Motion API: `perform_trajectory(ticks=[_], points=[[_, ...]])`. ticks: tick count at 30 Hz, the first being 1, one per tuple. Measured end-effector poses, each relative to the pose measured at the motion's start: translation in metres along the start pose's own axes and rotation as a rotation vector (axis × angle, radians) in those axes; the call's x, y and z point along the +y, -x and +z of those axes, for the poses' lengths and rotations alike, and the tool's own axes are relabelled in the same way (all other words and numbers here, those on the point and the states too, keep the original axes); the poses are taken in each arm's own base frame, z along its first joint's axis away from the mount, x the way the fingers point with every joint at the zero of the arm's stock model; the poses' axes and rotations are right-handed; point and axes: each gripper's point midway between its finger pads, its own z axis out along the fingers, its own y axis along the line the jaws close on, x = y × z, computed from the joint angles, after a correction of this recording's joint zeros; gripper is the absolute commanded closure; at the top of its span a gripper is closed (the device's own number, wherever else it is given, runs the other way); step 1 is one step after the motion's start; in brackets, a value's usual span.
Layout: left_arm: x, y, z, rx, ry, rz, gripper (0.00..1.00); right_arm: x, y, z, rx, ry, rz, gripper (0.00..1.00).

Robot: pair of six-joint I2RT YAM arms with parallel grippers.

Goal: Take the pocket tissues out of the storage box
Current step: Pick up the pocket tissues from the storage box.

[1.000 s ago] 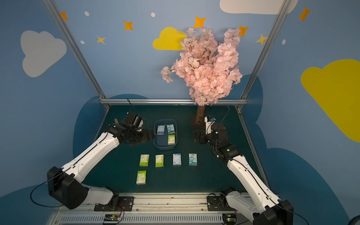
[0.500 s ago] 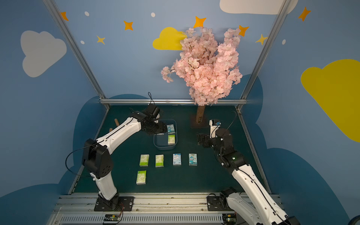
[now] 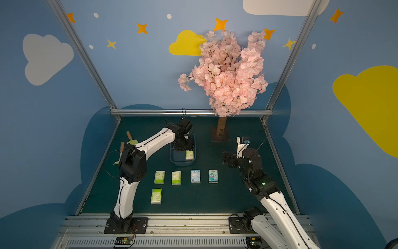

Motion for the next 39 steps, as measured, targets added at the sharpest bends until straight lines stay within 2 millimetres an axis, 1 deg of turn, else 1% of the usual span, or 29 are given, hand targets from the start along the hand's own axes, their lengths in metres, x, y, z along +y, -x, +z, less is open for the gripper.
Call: perform_trajectory(ticks=[4,8,12,16,25,39], points=[[0.001,-0.004,0.011,0.028,0.012,0.003,0.37,-0.004,0.000,-0.004,-0.013,-0.014,-0.002,0.02],[-0.001,-0.006,0.017,0.042,0.013,0.011,0.36,-0.007,-0.003,-0.006,-0.011,-0.025,-0.005,0.02],[-0.006,-0.002,0.019,0.038,0.009,0.022,0.35,-0.010,-0.003,-0.006,-0.012,-0.035,-0.010,0.02],[-0.008,0.001,0.026,0.042,0.014,0.031,0.34,-0.012,-0.003,-0.006,-0.012,-0.044,-0.014,0.02],[0.000,0.000,0.047,0.072,0.063,0.042,0.34,-0.016,-0.003,-0.006,-0.011,-0.056,-0.014,0.02],[0.014,-0.005,0.046,0.086,0.137,0.071,0.36,-0.019,-0.008,0.000,0.012,-0.066,-0.010,0.02]])
